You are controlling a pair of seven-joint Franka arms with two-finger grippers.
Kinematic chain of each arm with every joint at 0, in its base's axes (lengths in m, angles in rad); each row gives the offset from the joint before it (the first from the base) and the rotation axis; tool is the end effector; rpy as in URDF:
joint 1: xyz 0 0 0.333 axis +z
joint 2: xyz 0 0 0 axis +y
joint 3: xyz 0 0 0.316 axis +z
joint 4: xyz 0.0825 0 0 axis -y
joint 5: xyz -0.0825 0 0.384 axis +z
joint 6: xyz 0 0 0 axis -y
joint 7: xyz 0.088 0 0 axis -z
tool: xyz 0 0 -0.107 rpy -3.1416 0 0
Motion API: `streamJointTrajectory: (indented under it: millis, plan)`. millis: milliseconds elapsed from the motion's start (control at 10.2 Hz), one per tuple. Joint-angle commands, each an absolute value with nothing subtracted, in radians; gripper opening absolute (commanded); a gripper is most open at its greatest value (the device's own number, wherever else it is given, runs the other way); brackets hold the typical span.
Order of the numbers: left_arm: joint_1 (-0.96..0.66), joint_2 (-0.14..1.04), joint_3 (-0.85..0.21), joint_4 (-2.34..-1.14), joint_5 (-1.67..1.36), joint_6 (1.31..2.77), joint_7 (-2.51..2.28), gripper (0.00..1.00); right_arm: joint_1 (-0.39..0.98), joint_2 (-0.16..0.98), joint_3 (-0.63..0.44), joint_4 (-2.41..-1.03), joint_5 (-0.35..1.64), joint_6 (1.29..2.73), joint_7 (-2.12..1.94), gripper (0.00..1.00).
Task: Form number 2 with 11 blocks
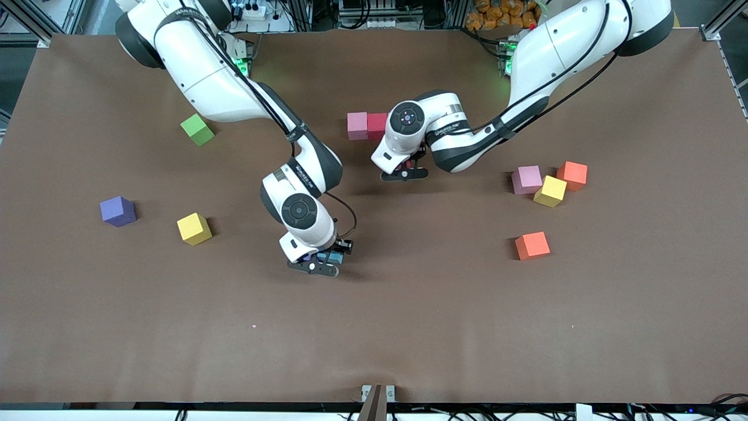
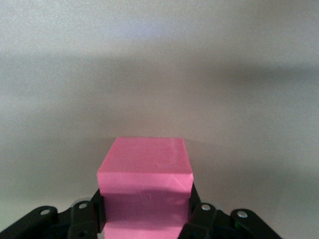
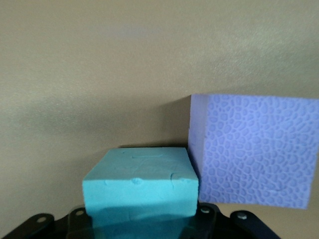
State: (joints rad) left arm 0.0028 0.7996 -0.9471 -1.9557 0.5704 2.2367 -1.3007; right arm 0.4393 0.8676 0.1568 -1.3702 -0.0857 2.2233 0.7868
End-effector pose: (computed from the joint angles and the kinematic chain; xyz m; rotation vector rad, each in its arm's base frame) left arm 0.3736 -0.4647 0.1999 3.1101 0.1053 -0.3699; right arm 0.6226 0.3898 0.1986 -3.0894 0.2989 0.0557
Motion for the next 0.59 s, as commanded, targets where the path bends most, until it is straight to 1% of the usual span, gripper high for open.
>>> streamJointTrajectory:
  millis: [0, 98, 195, 390, 488]
  plan:
    - [-0.011, 0.788, -0.931, -1.963, 0.6, 2.252, -1.331, 0.53, 0.362, 0.789, 0.204, -1.371, -0.084, 2.09, 0.677, 0.0]
    - [-0.011, 0.787, -0.931, -1.962, 0.6, 2.252, -1.331, 0.95, 0.315, 0.761, 0.236, -1.379, -0.083, 2.033, 0.602, 0.0]
    - [-0.006, 0.784, -0.931, -1.959, 0.597, 2.25, -1.333, 1.0, 0.275, 0.724, 0.261, -1.428, -0.083, 2.025, 0.545, 0.0]
    - [0.006, 0.766, -0.94, -1.951, 0.589, 2.241, -1.338, 1.0, 0.236, 0.648, 0.273, -1.526, -0.083, 2.029, 0.448, 0.0]
    - [0.012, 0.747, -0.966, -1.947, 0.583, 2.234, -1.359, 1.0, 0.233, 0.608, 0.273, -1.578, -0.083, 2.031, 0.421, 0.0]
